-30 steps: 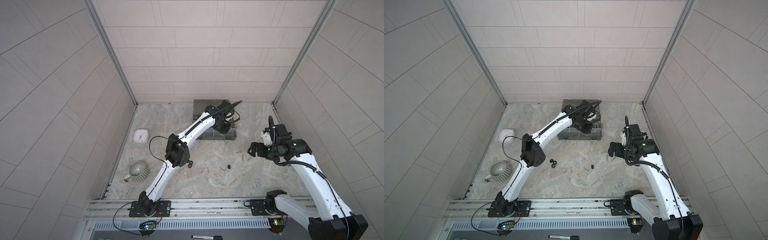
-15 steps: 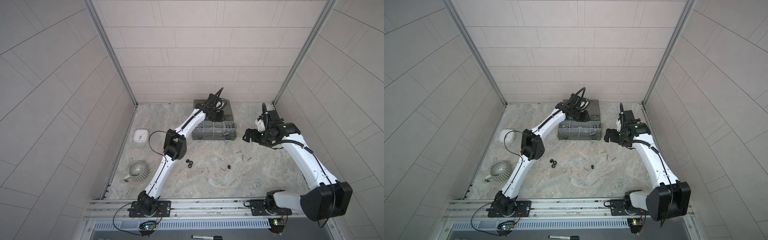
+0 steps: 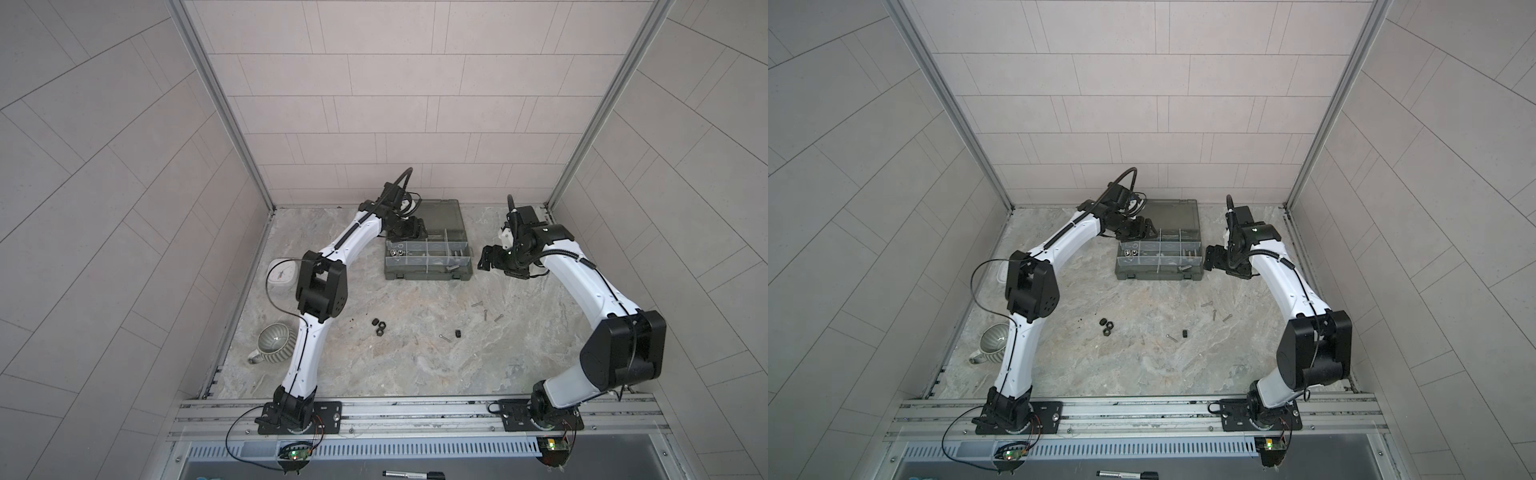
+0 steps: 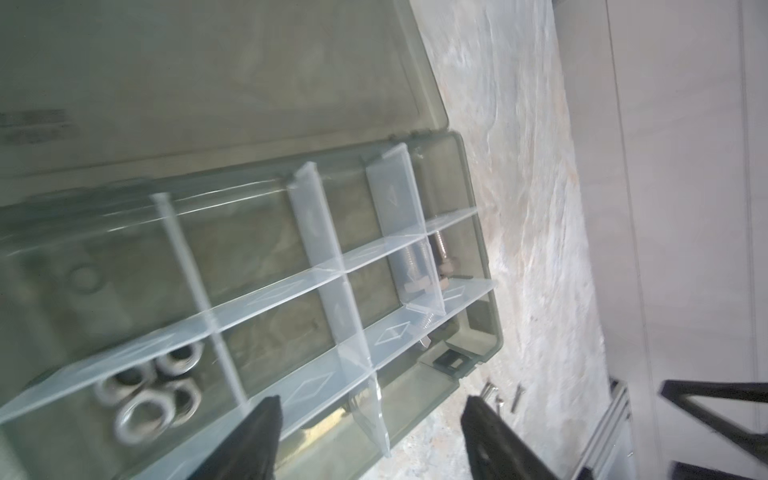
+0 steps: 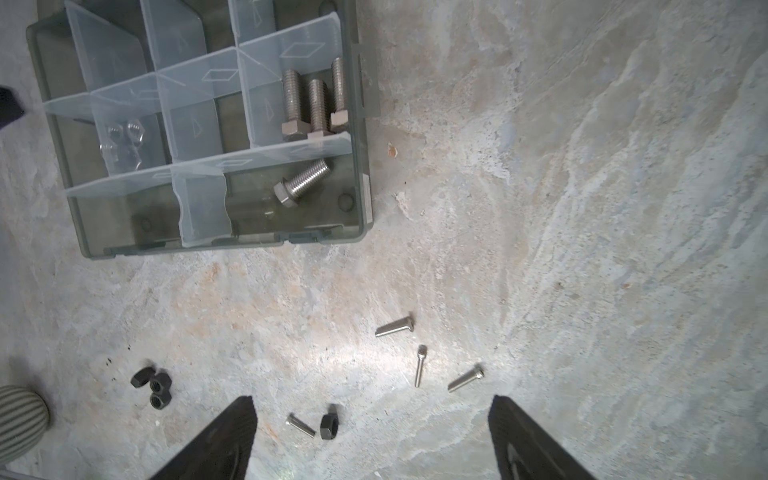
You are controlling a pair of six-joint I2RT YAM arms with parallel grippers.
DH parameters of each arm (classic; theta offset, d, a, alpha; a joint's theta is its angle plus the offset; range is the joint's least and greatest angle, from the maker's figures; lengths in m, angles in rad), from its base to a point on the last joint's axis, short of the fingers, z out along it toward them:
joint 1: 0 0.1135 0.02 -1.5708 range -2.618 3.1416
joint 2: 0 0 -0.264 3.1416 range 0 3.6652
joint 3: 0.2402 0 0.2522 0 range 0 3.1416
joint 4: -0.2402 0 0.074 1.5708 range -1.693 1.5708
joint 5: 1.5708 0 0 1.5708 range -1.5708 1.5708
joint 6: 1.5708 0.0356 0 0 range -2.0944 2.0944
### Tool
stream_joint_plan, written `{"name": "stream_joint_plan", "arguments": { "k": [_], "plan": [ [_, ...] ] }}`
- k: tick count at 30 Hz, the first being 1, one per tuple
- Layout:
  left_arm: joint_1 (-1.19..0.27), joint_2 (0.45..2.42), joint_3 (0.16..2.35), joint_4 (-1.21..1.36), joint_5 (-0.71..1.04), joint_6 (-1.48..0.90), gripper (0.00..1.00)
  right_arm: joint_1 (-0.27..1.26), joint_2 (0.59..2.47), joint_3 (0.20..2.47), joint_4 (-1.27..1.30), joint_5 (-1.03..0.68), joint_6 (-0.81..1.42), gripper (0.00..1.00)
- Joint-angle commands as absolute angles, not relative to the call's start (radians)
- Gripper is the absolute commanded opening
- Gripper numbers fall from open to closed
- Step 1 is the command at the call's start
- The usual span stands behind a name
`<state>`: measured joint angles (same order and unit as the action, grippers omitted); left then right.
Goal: Sort the screws and nuts into containers
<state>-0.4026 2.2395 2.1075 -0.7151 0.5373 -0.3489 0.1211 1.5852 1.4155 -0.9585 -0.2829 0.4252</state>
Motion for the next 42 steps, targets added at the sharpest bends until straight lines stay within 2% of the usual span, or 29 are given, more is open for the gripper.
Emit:
{"name": "stream_joint_plan", "arguments": {
  "k": [1,4,5,17,28,36,42],
  "plan": [
    [-0.365,2.131,2.058,-0.743,0.511,-0.295,0.83,0.157,1.687,1.506,-0.971,-0.297,0.443,0.78],
    [-0.330,2.083,1.996,-0.773,0.476,-0.270,0.85,0.193,1.813,1.630,-1.027,-0.309,0.446,0.58],
    [-0.320,2.065,1.968,-0.777,0.460,-0.268,0.85,0.206,1.851,1.665,-1.034,-0.308,0.450,0.56],
    [-0.214,1.908,1.733,-0.767,0.378,-0.227,0.97,0.252,2.078,1.853,-1.085,-0.291,0.561,0.58],
    [-0.204,1.856,1.664,-0.799,0.315,-0.173,0.97,0.267,2.191,1.957,-1.211,-0.248,0.588,0.58],
    [-0.205,1.855,1.651,-0.815,0.316,-0.167,0.97,0.259,2.245,1.992,-1.203,-0.251,0.624,0.59],
    [-0.205,1.856,1.646,-0.815,0.321,-0.168,0.97,0.257,2.290,2.033,-1.187,-0.257,0.628,0.65]
  ]
}}
